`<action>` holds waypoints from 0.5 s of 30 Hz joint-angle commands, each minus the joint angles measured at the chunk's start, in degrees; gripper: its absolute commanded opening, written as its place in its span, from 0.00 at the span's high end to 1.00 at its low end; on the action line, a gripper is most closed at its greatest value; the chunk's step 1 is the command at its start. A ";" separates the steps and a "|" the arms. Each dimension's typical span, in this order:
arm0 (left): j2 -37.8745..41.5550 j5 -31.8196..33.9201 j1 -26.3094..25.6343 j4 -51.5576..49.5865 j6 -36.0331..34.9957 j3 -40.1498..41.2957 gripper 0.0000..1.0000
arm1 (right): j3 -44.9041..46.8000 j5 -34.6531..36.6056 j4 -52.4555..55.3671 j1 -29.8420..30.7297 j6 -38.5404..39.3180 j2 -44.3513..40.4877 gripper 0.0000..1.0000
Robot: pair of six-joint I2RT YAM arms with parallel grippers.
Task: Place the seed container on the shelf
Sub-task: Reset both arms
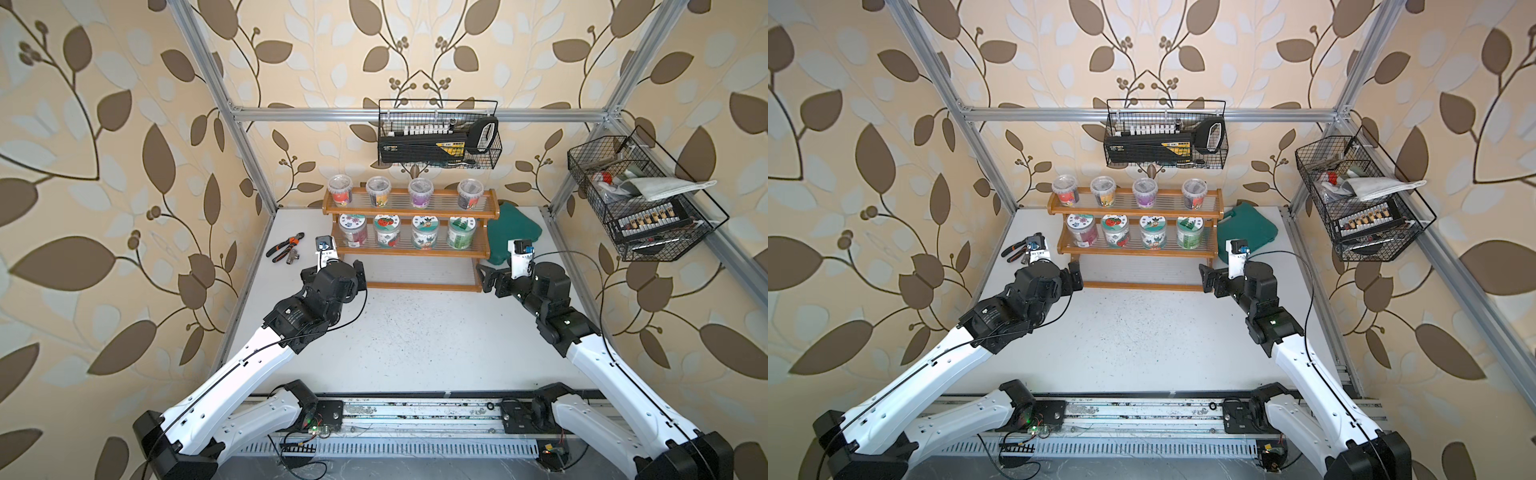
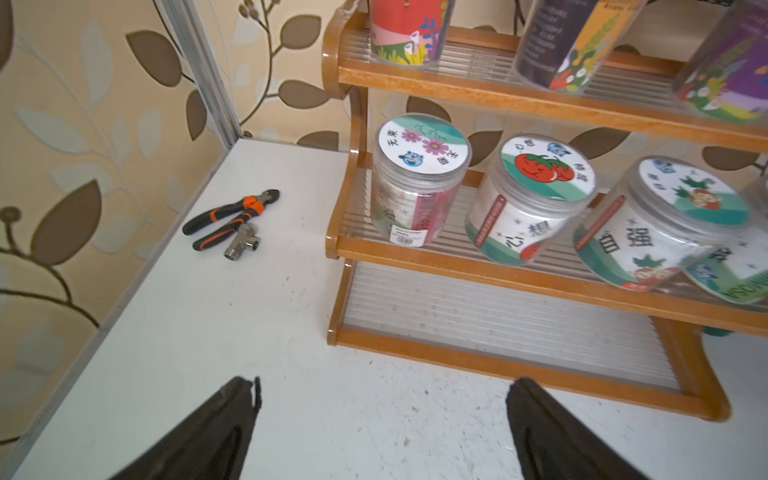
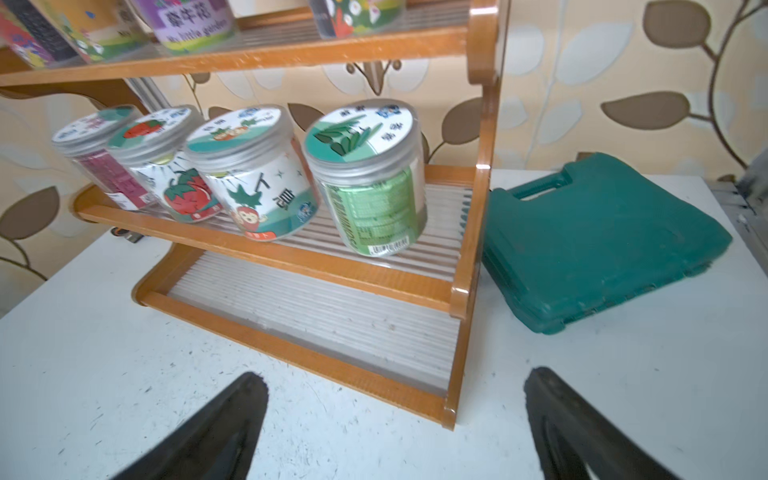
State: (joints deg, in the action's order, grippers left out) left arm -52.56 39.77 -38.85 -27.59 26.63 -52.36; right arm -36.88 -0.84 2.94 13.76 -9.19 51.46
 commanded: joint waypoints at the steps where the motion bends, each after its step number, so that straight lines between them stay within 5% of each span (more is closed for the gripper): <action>1: 2.63 2.60 4.58 14.05 -7.47 5.84 0.02 | 1.74 4.74 3.19 -1.47 -0.64 -1.15 0.01; 15: -2.26 0.04 23.16 41.06 -14.15 25.46 0.02 | 17.22 11.56 -18.98 -11.60 1.87 1.03 0.01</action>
State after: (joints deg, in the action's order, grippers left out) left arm -53.82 40.10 -17.93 4.05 14.55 -28.86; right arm -21.80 7.79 -7.25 3.05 -8.73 51.29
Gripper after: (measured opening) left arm 0.985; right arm 0.989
